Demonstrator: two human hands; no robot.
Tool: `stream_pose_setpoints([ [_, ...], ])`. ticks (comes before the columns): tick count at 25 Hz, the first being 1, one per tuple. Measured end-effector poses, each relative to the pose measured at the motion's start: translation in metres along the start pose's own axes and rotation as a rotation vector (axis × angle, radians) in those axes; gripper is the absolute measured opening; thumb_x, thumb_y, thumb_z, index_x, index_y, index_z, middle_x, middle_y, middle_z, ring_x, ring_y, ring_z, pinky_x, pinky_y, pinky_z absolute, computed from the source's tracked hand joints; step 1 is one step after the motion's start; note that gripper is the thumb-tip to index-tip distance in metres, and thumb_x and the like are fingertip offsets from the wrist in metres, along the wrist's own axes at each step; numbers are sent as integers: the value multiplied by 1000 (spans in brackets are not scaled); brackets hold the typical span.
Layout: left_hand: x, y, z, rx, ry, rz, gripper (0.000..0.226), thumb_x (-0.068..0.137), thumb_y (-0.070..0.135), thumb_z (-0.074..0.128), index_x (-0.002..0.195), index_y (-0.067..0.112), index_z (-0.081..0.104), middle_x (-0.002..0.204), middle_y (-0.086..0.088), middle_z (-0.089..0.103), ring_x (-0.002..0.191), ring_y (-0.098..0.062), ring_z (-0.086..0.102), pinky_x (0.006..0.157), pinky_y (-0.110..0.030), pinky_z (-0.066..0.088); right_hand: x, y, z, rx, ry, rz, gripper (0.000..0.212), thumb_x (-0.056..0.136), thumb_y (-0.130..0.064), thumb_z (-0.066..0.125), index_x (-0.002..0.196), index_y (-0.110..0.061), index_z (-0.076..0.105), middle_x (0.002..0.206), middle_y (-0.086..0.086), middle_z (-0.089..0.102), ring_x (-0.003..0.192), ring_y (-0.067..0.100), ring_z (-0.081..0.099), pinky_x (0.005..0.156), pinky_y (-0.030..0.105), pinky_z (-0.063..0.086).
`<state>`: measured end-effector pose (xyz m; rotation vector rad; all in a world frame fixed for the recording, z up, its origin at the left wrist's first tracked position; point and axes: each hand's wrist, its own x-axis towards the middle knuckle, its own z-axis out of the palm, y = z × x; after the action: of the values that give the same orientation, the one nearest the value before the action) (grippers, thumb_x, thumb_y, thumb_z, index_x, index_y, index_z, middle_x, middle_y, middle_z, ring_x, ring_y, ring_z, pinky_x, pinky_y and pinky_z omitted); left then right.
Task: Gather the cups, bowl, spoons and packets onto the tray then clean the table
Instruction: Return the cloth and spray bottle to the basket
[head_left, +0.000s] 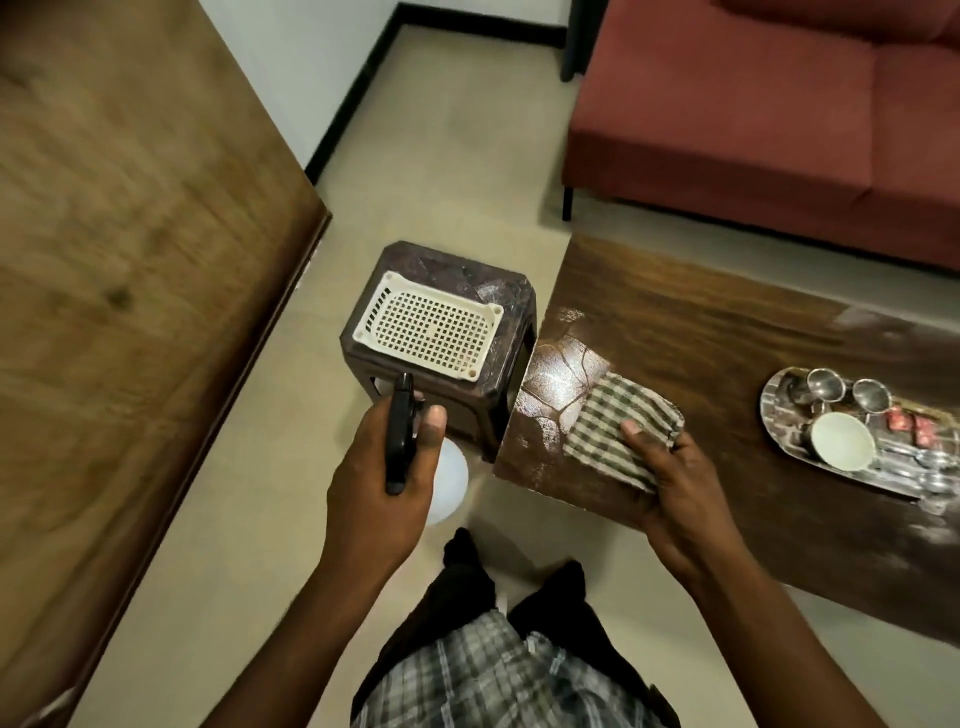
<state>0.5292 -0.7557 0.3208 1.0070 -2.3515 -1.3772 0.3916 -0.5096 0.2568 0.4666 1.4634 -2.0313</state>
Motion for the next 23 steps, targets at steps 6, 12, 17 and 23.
stream_pose_setpoints([
  [6, 19, 8, -56, -58, 76, 22, 38, 93, 72, 58, 120, 45, 61, 106, 21, 68, 104, 7, 65, 80, -22, 50, -17, -19, 59, -37, -37, -67, 37, 95, -25, 77, 132, -18, 72, 123, 15, 80, 109, 34, 79, 78, 40, 66],
  [12, 86, -23, -113, -37, 20, 67, 40, 96, 70, 60, 110, 33, 65, 90, 4, 69, 75, -15, 74, 71, -46, 64, -6, 0, 143, 48, 16, -18, 30, 101, -10, 67, 131, -7, 68, 118, 17, 80, 95, 28, 82, 66, 34, 65],
  [17, 157, -47, -140, 6, -64, 88, 51, 92, 80, 54, 115, 36, 63, 103, 10, 65, 80, -17, 77, 68, -36, 64, 12, 17, 210, 73, 51, -64, 33, 105, -11, 64, 137, -6, 65, 126, 17, 78, 117, 33, 76, 96, 42, 65],
  [23, 229, -59, -115, 44, -124, 138, 39, 102, 63, 57, 125, 33, 65, 106, -5, 59, 91, -24, 72, 78, -54, 65, 61, 24, 248, 123, 117, -8, 30, 109, -6, 56, 137, -4, 65, 127, 18, 78, 117, 32, 76, 90, 38, 66],
])
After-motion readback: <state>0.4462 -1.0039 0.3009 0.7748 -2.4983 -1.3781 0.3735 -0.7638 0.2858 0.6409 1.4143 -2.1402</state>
